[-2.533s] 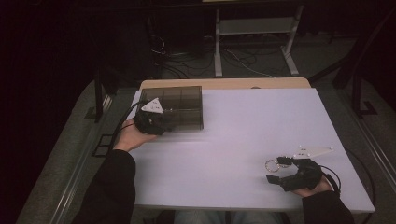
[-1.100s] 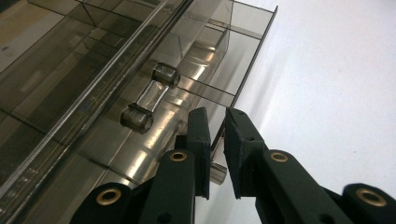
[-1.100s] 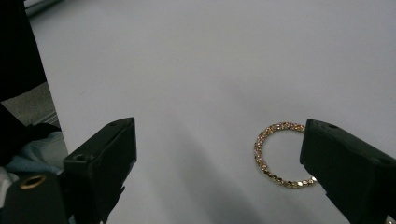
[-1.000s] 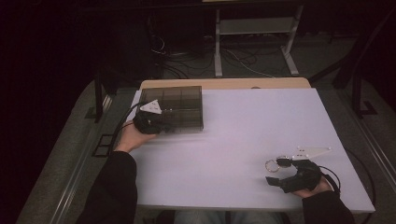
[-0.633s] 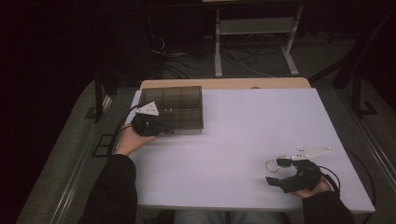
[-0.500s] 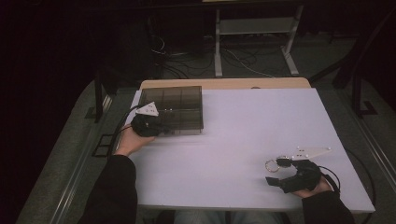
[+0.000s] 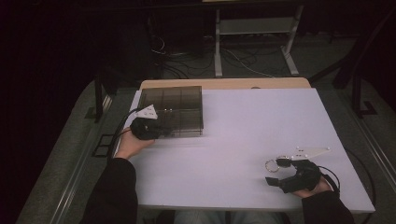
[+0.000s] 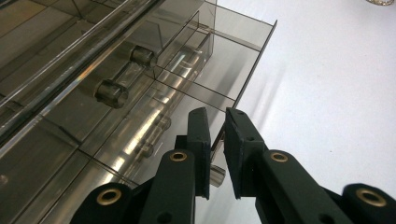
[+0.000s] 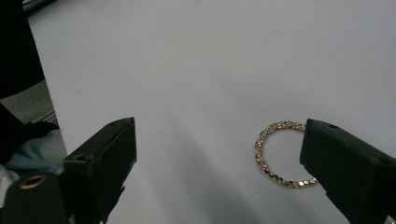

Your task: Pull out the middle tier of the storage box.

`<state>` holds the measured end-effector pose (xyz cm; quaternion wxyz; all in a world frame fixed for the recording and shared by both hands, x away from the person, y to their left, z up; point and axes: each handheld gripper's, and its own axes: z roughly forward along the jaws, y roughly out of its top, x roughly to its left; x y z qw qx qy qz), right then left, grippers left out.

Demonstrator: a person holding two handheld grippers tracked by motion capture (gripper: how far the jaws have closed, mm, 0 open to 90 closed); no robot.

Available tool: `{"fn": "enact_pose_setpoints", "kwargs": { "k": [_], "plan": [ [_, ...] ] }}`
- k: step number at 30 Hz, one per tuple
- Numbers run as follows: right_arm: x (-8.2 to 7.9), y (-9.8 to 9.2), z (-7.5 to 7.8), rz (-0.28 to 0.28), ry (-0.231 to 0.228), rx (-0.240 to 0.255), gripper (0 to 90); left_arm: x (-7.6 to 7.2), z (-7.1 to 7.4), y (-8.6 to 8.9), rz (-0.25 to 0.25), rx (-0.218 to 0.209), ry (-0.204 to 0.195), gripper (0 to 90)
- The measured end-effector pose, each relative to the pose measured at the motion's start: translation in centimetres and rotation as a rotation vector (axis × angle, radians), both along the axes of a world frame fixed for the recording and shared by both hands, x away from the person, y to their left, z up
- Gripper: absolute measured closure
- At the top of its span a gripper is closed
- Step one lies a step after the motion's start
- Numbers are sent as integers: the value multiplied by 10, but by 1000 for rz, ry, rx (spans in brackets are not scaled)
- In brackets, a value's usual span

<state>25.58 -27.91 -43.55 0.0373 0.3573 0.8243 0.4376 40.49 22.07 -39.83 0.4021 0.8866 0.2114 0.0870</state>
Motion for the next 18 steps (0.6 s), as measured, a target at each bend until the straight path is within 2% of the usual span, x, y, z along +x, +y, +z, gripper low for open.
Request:
{"fn": "enact_pose_setpoints", "kwargs": {
  "k": [6, 18],
  "plan": [
    [0, 0, 0, -3, 0, -3, 101, -5, -1, 1, -2, -9, 0, 797],
    [0, 3, -2, 8, 8, -17, 101, -11, -2, 0, -8, 2, 2, 799]
  ]
}}
